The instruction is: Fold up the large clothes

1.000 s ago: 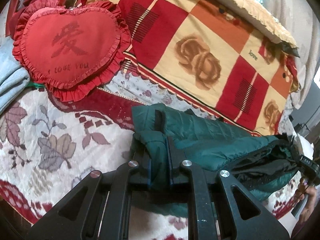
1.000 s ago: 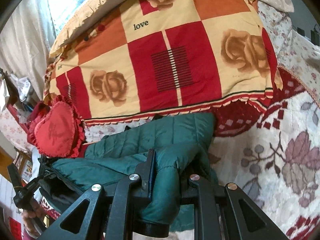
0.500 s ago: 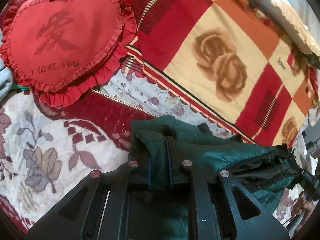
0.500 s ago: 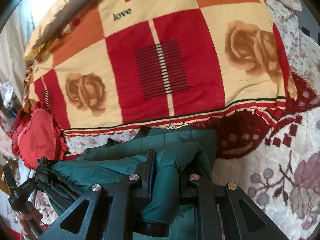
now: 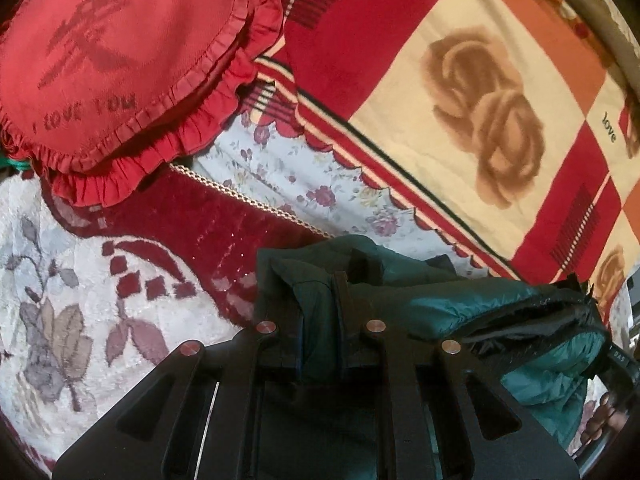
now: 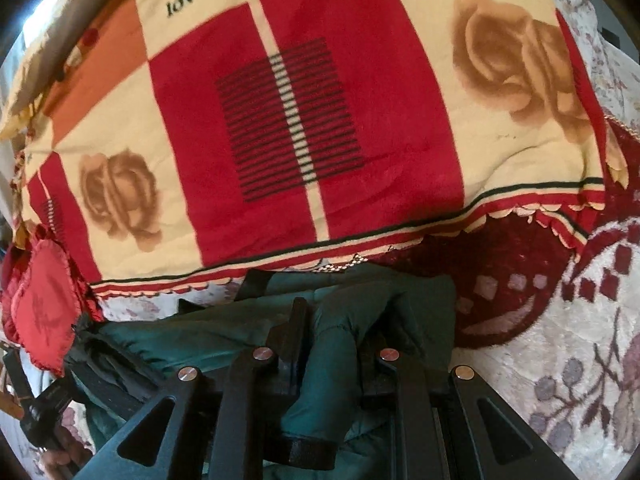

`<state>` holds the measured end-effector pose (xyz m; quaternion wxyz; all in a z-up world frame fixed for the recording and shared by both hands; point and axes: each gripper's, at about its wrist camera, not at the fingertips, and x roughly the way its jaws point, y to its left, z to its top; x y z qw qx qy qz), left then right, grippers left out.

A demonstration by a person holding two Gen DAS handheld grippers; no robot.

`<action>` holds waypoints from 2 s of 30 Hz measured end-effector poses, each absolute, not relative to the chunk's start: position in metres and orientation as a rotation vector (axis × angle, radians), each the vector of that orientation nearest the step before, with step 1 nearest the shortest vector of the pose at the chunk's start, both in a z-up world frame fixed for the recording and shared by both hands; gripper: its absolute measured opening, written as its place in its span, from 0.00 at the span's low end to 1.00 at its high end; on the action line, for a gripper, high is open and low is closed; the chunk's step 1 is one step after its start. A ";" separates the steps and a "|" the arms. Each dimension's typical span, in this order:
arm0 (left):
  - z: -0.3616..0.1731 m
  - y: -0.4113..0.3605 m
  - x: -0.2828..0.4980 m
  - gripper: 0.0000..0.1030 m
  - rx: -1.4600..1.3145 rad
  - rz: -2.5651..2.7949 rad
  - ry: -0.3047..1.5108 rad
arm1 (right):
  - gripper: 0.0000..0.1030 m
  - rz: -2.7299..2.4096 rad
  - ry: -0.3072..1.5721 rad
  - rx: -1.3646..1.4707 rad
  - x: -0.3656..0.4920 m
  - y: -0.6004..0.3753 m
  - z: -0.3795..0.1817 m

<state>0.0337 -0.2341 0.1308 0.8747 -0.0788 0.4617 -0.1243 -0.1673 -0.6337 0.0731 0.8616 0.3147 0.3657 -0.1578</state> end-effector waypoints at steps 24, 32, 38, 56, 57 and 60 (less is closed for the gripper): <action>0.176 -0.203 0.013 0.71 -0.277 -0.359 0.843 | 0.70 -0.241 0.583 0.683 -0.209 -0.620 0.126; 0.144 -0.248 -0.017 0.71 -0.121 -0.356 0.894 | 0.67 -0.084 0.737 0.407 -0.168 -0.520 0.109; 0.109 -0.275 -0.002 0.72 0.019 -0.253 0.928 | 0.65 -0.150 0.825 0.260 -0.111 -0.497 0.078; 0.095 -0.273 0.012 0.83 0.051 -0.236 0.912 | 0.65 -0.244 0.822 0.327 -0.108 -0.526 0.057; 0.099 -0.270 0.008 0.83 0.050 -0.235 0.905 | 0.65 -0.250 0.801 0.326 -0.119 -0.528 0.065; 0.109 -0.264 -0.006 0.83 0.033 -0.245 0.883 | 0.65 -0.253 0.771 0.335 -0.149 -0.535 0.078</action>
